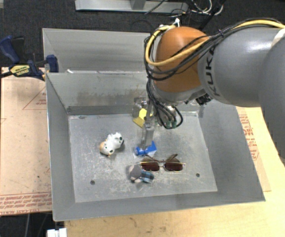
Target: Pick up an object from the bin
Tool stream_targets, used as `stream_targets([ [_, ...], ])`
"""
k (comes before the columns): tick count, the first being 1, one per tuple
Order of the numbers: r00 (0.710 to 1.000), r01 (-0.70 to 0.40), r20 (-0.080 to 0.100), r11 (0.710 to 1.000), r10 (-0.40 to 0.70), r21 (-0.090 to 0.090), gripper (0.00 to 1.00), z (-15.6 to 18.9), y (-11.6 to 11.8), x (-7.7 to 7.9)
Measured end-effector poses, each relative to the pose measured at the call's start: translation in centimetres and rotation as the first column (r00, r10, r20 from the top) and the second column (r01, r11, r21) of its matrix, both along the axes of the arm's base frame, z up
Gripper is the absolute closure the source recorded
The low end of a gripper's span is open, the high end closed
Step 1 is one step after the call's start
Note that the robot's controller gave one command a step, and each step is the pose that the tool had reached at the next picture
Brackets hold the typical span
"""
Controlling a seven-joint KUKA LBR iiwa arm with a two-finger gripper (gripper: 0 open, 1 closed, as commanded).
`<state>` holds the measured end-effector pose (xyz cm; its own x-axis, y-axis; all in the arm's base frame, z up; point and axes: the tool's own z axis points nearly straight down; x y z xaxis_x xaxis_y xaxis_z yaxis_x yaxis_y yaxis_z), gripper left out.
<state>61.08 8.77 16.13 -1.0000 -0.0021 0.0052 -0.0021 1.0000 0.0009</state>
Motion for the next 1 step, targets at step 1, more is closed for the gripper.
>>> stream_targets([
  [1,1.000,0.002,0.007,1.000,-0.002,0.001,0.00,0.50,-0.05,0.12],
])
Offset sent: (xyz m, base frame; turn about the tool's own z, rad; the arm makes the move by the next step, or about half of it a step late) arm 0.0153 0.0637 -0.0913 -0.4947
